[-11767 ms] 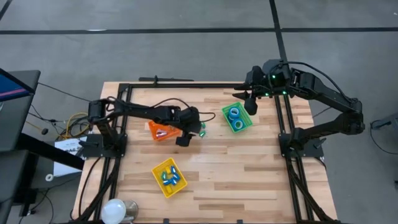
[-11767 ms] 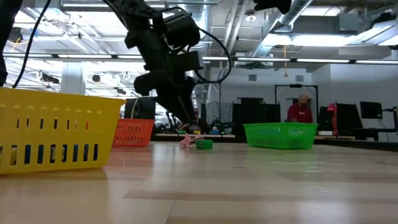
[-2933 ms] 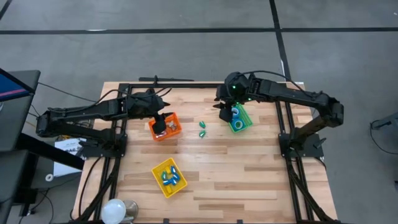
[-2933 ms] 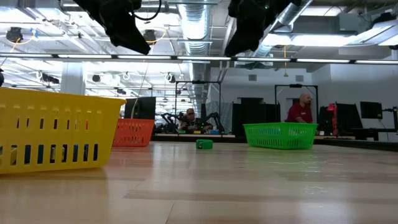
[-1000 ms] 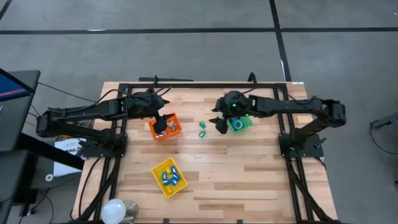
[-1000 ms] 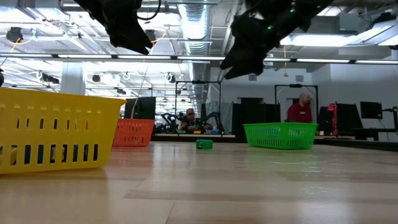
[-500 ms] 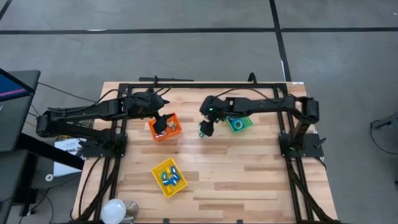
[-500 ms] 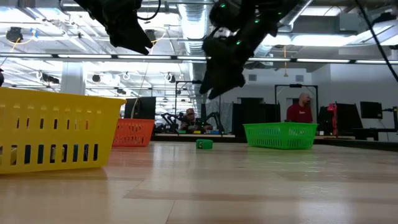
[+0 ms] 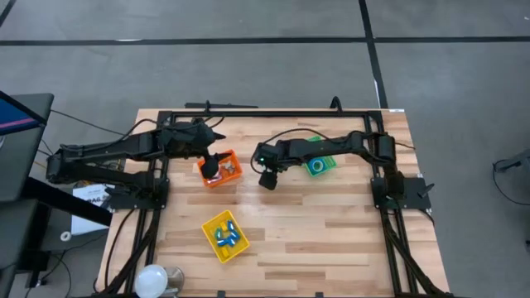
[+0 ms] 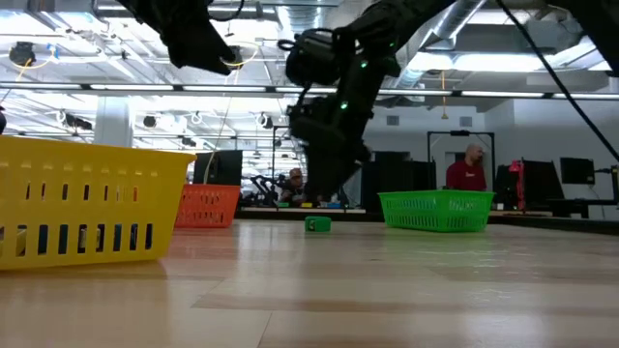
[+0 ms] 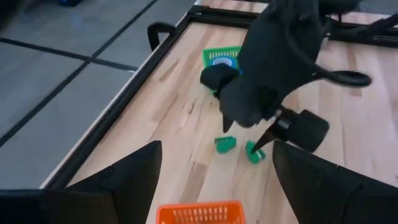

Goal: Pick and place Stapler, Stapler remover, tape
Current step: Put the green stapler into the yellow basket

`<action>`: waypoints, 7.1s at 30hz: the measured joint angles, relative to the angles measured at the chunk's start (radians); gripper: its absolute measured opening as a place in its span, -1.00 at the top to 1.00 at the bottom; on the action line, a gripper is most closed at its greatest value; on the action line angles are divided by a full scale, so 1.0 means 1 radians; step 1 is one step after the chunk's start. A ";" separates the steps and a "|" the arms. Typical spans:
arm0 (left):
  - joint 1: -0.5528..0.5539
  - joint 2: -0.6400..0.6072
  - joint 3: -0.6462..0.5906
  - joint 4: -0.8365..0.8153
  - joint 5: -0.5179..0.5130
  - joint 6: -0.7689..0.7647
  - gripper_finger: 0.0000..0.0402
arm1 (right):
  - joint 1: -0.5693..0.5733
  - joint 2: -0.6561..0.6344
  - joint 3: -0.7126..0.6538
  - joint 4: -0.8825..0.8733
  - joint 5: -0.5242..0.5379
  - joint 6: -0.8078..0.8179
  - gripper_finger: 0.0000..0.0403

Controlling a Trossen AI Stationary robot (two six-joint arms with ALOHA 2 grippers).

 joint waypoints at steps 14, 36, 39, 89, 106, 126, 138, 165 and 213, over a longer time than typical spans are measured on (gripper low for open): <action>0.004 -0.070 0.000 -0.003 -0.001 0.000 -0.48 | -0.027 0.066 0.022 0.013 0.017 0.145 -0.26; 0.004 -0.071 0.000 0.005 -0.001 -0.002 -0.48 | -0.042 0.067 0.019 0.023 -0.020 0.187 0.02; 0.004 -0.071 0.000 0.005 -0.001 -0.002 -0.48 | -0.042 0.067 0.019 0.024 -0.021 0.188 -0.14; 0.004 -0.071 0.000 0.042 -0.001 -0.001 -0.48 | -0.027 0.107 0.233 -0.202 -0.036 0.017 0.70; 0.004 -0.071 0.000 0.045 -0.001 0.000 -0.48 | -0.031 -0.070 0.310 -0.347 0.070 -0.121 0.71; 0.004 -0.071 0.000 0.057 -0.026 0.001 -0.48 | -0.075 -0.721 -0.224 -0.133 0.066 -0.122 0.71; 0.004 -0.071 0.000 0.068 -0.028 0.001 -0.48 | -0.048 -0.945 -0.418 -0.070 0.066 -0.108 0.71; 0.004 -0.071 0.000 0.073 -0.028 0.001 -0.48 | -0.038 -0.913 -0.550 0.222 -0.067 -0.064 0.71; 0.004 -0.071 0.000 0.119 -0.027 0.021 -0.48 | 0.041 -0.914 -0.549 0.471 -0.145 -0.045 0.71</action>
